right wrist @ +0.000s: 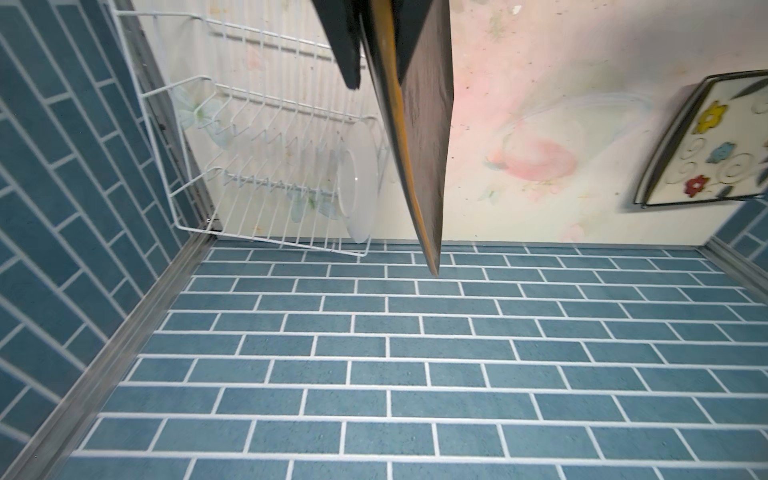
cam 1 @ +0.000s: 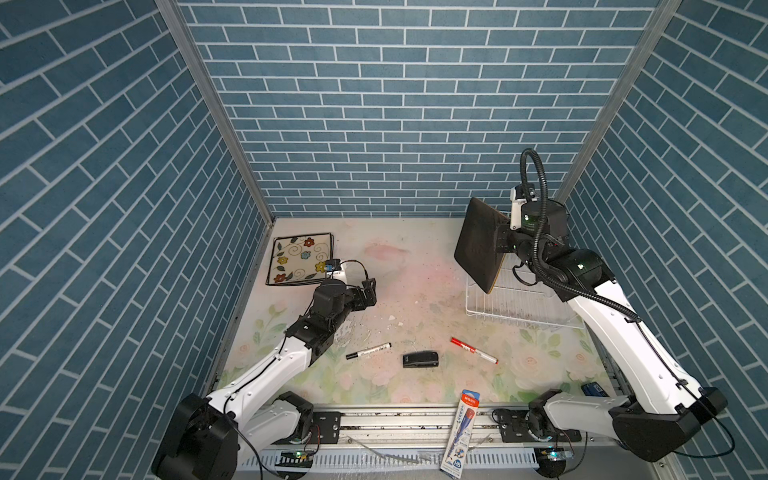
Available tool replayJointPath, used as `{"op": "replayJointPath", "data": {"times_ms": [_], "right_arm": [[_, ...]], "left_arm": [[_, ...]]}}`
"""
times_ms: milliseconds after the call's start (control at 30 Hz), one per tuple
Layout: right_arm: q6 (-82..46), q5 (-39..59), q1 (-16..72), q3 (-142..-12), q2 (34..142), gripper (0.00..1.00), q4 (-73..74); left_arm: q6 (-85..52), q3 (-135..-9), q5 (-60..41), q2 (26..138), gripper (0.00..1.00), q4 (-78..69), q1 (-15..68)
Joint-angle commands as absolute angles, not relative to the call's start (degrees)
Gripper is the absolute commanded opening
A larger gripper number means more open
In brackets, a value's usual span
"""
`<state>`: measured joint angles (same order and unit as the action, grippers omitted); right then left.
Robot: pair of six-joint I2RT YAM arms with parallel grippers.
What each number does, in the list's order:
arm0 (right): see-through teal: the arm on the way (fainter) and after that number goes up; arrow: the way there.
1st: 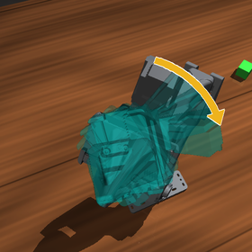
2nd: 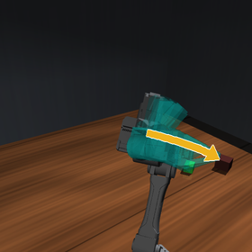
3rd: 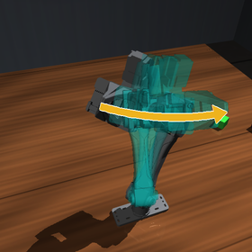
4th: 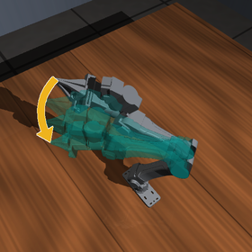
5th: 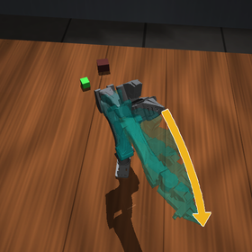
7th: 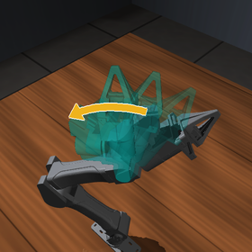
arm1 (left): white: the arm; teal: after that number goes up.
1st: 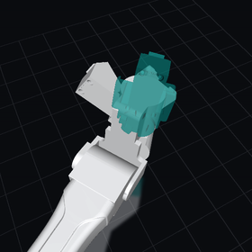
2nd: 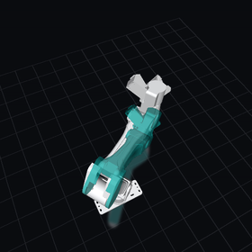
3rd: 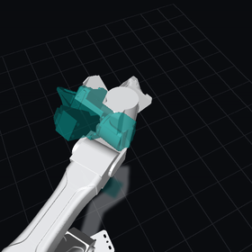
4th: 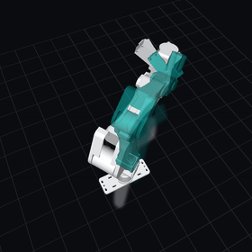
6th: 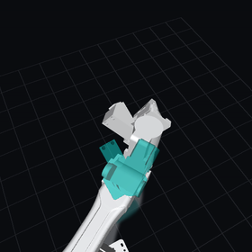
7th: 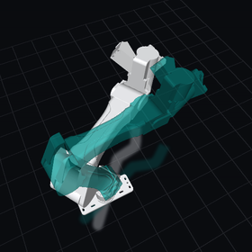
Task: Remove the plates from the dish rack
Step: 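Raise the black plate clear of the rack and tilt it toward the table center, then carry the black plate toward the left gripper while the left gripper reaches toward it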
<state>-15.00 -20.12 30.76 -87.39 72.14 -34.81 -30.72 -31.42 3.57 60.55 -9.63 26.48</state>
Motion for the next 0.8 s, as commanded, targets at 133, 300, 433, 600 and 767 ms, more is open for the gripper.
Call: {"op": "replayJointPath", "data": {"times_ms": [133,300,433,600,767], "right_arm": [[-32.87,-7.2,31.01,-83.31,73.41,0.0,-14.98],[-43.13,-0.1,30.26,-76.64,75.83,0.0,-1.27],[-53.21,4.72,29.14,-70.45,79.25,0.0,13.67],[-63.84,11.85,28.07,-66.01,85.31,0.0,30.33],[-66.0,12.05,28.21,-64.07,87.88,0.0,36.97]], "left_arm": [[-33.99,-29.71,0.26,58.0,1.0,-7.76,22.75],[-34.48,-29.96,-1.51,55.66,1.0,-5.9,20.38],[-35.95,-30.49,-4.63,53.25,1.0,-4.33,17.43],[-39.19,-30.56,-11.32,51.86,1.0,-4.73,12.95],[-42.33,-30.54,-16.25,52.63,1.0,-6.86,10.65]]}}
